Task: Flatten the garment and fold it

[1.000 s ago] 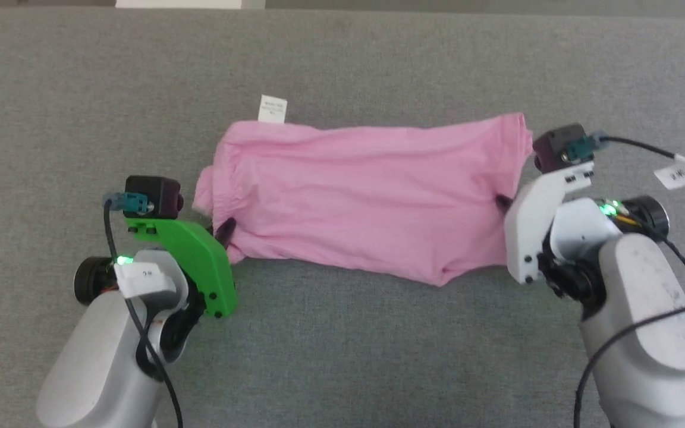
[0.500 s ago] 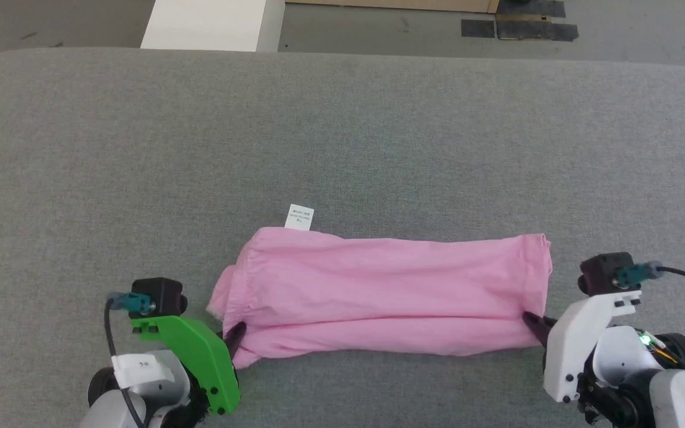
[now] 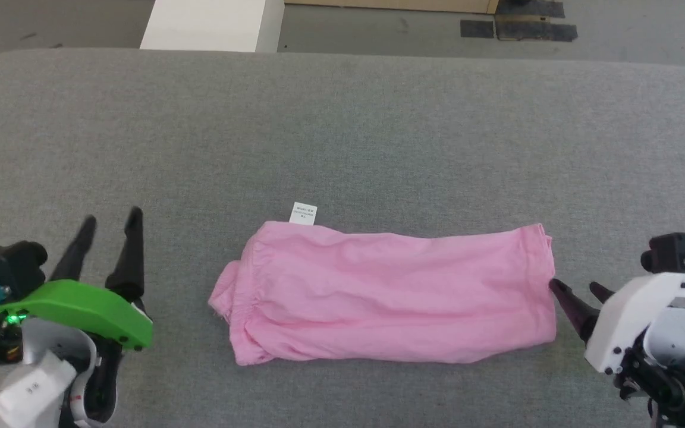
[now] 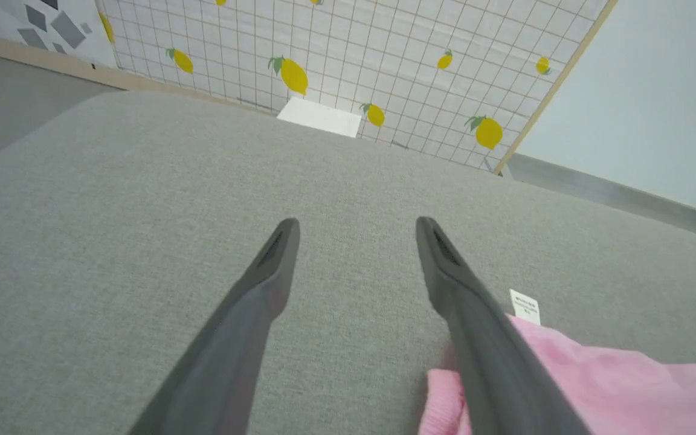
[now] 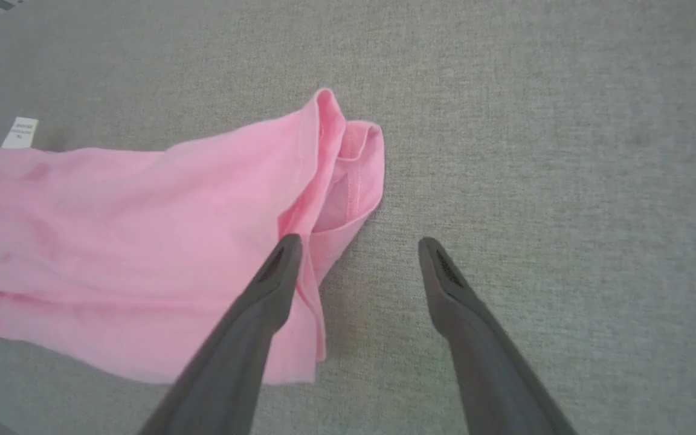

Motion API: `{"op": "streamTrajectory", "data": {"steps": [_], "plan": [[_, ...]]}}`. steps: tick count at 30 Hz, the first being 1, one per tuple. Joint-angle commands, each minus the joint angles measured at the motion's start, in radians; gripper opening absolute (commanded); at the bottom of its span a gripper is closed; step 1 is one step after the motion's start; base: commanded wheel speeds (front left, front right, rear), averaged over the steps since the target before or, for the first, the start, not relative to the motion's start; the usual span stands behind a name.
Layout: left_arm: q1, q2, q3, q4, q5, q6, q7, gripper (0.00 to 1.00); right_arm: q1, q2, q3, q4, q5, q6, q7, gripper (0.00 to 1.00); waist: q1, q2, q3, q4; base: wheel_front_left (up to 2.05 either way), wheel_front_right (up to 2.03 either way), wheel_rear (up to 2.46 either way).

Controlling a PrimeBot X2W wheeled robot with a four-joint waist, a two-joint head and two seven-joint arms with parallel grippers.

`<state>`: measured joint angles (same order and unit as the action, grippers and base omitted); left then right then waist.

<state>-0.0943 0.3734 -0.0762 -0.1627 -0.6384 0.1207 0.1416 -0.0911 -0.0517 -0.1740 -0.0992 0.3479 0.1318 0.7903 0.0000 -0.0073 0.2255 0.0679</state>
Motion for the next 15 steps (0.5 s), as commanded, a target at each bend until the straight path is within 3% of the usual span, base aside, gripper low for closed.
{"op": "streamTrajectory", "data": {"steps": [1,6,14,15], "plan": [[-0.019,0.001,-0.004,0.028,0.044,-0.017,-0.072,1.00,-0.031,0.001,0.006,0.018,0.000,-0.001,0.007,1.00,0.0000,0.0073,0.011,-0.002,0.00,0.00,0.00],[-0.040,-0.033,-0.017,0.136,0.127,-0.045,-0.306,1.00,-0.089,0.001,0.046,0.088,-0.025,-0.001,0.031,1.00,0.0000,0.0073,0.038,0.000,0.00,0.00,0.00],[-0.070,-0.066,-0.025,0.230,0.157,-0.062,-0.384,1.00,-0.150,0.001,0.126,0.209,-0.125,-0.001,0.045,1.00,0.0000,0.0073,0.068,0.012,0.00,0.00,0.00],[-0.073,-0.067,-0.025,0.234,0.160,-0.064,-0.387,1.00,-0.153,0.001,0.133,0.219,-0.129,-0.001,0.046,0.84,0.0000,0.0073,0.070,0.013,0.00,0.00,0.00]]}}
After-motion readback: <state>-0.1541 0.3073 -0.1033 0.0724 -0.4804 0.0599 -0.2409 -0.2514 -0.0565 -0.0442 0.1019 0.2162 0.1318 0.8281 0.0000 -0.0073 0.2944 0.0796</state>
